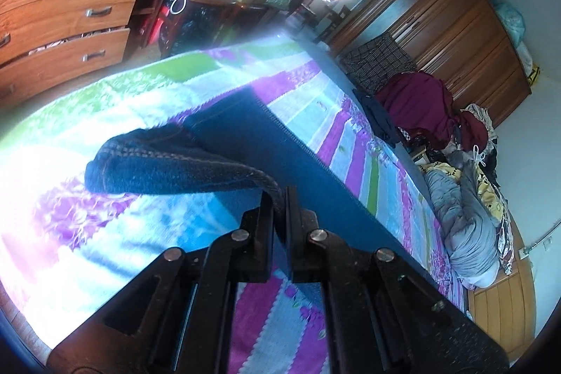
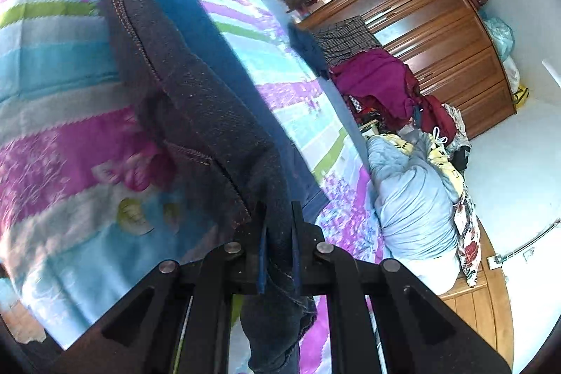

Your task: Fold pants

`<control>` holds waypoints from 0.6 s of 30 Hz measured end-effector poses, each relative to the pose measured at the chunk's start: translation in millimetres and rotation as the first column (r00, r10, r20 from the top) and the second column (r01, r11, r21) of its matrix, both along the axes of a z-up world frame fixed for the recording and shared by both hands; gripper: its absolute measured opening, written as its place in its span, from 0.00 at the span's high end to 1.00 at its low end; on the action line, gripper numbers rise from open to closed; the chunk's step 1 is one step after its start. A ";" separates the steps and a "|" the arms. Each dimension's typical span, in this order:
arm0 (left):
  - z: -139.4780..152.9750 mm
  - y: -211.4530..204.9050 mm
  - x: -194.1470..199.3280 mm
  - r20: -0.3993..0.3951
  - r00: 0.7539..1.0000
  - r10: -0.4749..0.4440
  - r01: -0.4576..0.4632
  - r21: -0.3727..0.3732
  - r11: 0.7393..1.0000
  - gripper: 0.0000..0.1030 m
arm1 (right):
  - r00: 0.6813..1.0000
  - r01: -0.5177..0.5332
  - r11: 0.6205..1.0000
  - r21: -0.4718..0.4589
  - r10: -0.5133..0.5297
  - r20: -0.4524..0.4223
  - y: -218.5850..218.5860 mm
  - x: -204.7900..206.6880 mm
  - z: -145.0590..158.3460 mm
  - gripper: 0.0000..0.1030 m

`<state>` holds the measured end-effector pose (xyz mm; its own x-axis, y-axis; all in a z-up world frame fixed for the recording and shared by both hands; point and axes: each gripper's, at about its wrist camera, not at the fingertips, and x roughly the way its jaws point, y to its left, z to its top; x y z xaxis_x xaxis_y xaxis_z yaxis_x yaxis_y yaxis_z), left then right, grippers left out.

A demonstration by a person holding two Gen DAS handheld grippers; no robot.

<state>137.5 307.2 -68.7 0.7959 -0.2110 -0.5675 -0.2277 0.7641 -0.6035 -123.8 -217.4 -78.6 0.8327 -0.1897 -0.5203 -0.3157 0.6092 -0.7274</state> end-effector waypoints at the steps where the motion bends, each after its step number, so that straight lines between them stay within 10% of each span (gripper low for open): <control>1: 1.6 0.1 2.5 0.003 1.000 0.001 -0.001 0.000 1.000 0.95 | 1.000 0.002 1.000 0.002 -0.002 0.005 -4.9 11.4 6.3 0.89; 18: 15.5 -24.4 119.0 0.010 1.000 -0.020 0.020 0.057 0.998 0.94 | 1.000 0.025 0.999 0.019 -0.025 -0.009 -27.8 178.5 30.8 0.89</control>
<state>256.5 282.8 -53.2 0.7981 -0.1947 -0.5702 -0.2057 0.8014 -0.5616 54.7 -245.3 -47.8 0.8233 -0.2005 -0.5310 -0.3061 0.6310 -0.7128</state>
